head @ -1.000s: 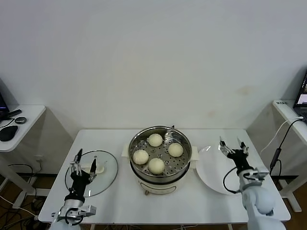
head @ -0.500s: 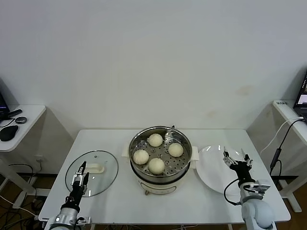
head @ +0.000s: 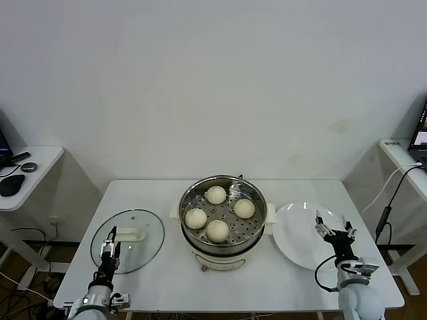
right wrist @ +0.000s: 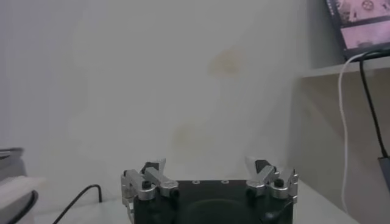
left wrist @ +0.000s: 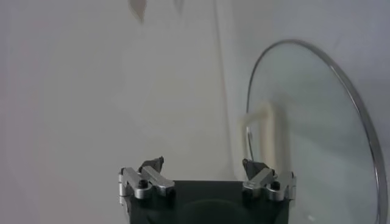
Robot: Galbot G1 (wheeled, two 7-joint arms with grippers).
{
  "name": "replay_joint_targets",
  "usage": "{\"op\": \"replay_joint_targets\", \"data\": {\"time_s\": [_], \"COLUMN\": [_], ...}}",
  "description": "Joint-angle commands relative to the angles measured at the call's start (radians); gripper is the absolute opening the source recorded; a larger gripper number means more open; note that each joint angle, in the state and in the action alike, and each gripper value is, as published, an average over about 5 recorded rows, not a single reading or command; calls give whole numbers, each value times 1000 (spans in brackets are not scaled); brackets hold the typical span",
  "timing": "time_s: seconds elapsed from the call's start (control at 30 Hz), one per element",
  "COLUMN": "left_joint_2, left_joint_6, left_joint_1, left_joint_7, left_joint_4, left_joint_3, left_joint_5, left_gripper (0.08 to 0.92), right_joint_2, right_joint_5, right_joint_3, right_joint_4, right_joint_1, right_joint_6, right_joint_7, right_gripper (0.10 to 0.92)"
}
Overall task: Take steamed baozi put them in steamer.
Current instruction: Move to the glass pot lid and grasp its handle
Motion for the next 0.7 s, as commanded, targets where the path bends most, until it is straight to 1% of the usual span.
{"op": "replay_joint_targets", "data": {"time_s": [0.03, 0.37, 0.7], "left_joint_2": [-3, 19, 19], "left_joint_6": [9, 7, 4], "left_joint_1": [-80, -120, -157], "left_joint_7": [-17, 15, 14], "left_joint_4": [93, 132, 168], "left_joint_3": [12, 30, 33], "left_joint_5": [-17, -22, -23], "left_gripper": [823, 823, 823], "right_joint_2": [6, 6, 7], "right_joint_5": [-7, -7, -7], "right_joint_3": [6, 19, 25], "right_joint_4": [-11, -16, -20], "right_joint_1": [-9, -7, -10], "right_joint_6": [5, 6, 10], "right_joint_7": [3, 3, 3], "right_gripper": [823, 823, 823]}}
